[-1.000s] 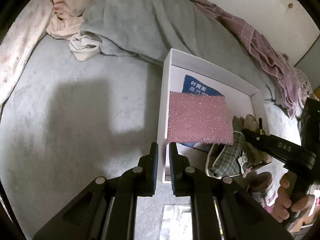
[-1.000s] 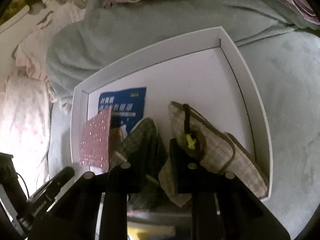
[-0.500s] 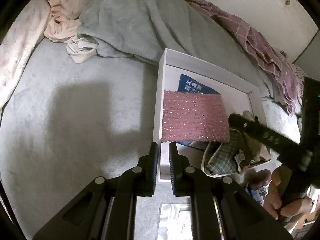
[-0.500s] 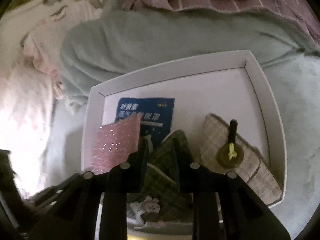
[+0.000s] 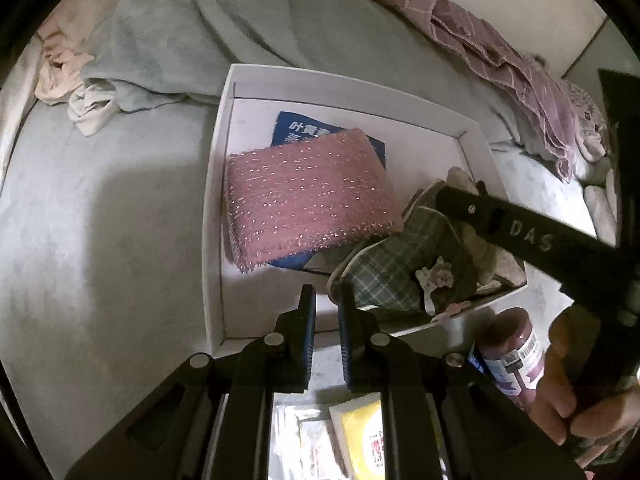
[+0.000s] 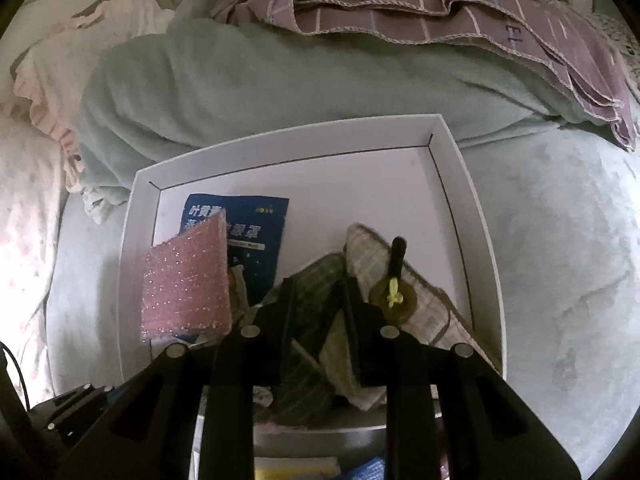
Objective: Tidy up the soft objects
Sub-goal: 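Regrasp the pink pad with the right tool and shift it onto the blue packet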
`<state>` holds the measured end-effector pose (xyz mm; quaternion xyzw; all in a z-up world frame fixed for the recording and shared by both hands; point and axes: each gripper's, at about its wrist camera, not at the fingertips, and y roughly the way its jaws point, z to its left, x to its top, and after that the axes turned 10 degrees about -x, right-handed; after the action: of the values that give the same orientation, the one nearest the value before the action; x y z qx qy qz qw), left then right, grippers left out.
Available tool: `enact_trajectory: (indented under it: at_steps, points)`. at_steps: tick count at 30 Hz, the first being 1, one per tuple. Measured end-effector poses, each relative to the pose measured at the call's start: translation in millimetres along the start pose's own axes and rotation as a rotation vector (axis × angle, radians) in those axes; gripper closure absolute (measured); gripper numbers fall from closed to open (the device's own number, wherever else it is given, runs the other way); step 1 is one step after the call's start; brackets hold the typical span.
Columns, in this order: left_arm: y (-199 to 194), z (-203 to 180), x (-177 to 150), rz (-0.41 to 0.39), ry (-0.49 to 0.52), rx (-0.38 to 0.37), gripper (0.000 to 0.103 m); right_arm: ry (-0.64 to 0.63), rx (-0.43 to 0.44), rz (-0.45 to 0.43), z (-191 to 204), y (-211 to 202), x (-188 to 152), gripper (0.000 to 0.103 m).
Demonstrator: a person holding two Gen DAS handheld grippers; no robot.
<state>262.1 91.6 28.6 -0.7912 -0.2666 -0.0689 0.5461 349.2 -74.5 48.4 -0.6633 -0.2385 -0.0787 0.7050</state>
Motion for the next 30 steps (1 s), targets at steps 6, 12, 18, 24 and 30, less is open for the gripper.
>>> enact_trajectory:
  at_steps: [6, 12, 18, 24, 30]
  points:
    - [-19, 14, 0, -0.044, -0.017, -0.009, 0.093, 0.041, 0.186, -0.025, -8, -13, 2, 0.077]
    - [-54, 53, -4, -0.132, -0.080, 0.006, 0.093, 0.053, 0.269, 0.034, 18, -8, 0, 0.057]
    - [-66, 104, -9, -0.150, -0.237, 0.037, 0.093, 0.105, 0.272, 0.096, 51, -9, -2, 0.053]
    - [-73, 110, -14, -0.170, -0.247, 0.008, 0.093, 0.075, 0.135, 0.148, 90, 14, 4, 0.052]
    - [-69, 105, -11, -0.173, -0.227, -0.014, 0.093, 0.030, -0.011, 0.080, 109, 25, 5, 0.051]
